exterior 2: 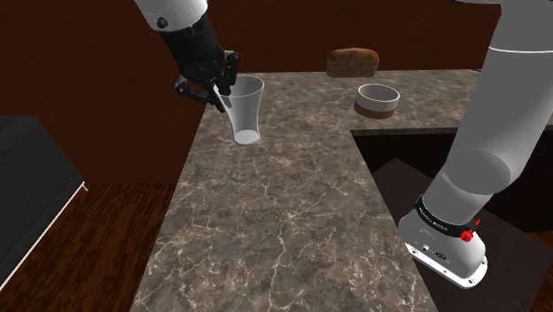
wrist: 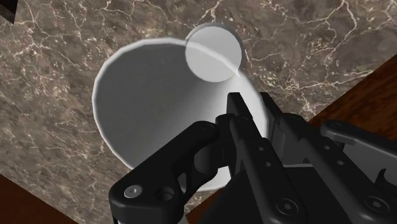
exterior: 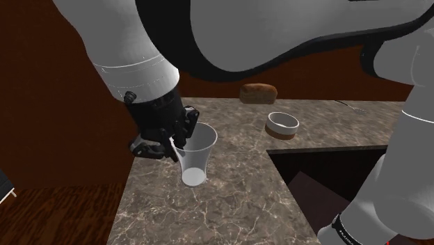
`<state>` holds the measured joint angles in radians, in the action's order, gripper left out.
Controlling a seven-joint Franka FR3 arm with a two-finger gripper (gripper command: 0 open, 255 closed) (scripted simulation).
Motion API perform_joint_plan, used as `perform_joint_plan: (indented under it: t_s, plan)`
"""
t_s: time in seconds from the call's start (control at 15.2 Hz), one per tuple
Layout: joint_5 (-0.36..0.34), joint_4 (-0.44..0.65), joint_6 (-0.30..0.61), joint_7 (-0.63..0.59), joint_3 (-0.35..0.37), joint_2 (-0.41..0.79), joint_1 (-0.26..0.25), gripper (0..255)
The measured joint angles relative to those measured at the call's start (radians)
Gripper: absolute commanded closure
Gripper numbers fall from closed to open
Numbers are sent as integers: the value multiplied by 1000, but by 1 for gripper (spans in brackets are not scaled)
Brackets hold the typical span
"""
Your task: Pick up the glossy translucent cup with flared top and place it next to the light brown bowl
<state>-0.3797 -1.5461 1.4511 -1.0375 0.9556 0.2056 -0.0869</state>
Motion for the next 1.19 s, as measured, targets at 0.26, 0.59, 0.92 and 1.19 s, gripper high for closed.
perform_joint_plan:
  t_s: [0.26,0.59,0.92,1.19]
  plan:
    - [34,-16,-5,49,-3,-55,43,255]
    - [177,-193,85,239,-71,-278,170,255]
    - [263,-336,146,423,-197,-448,212,255]
    - [295,-450,197,551,-300,-552,222,255]
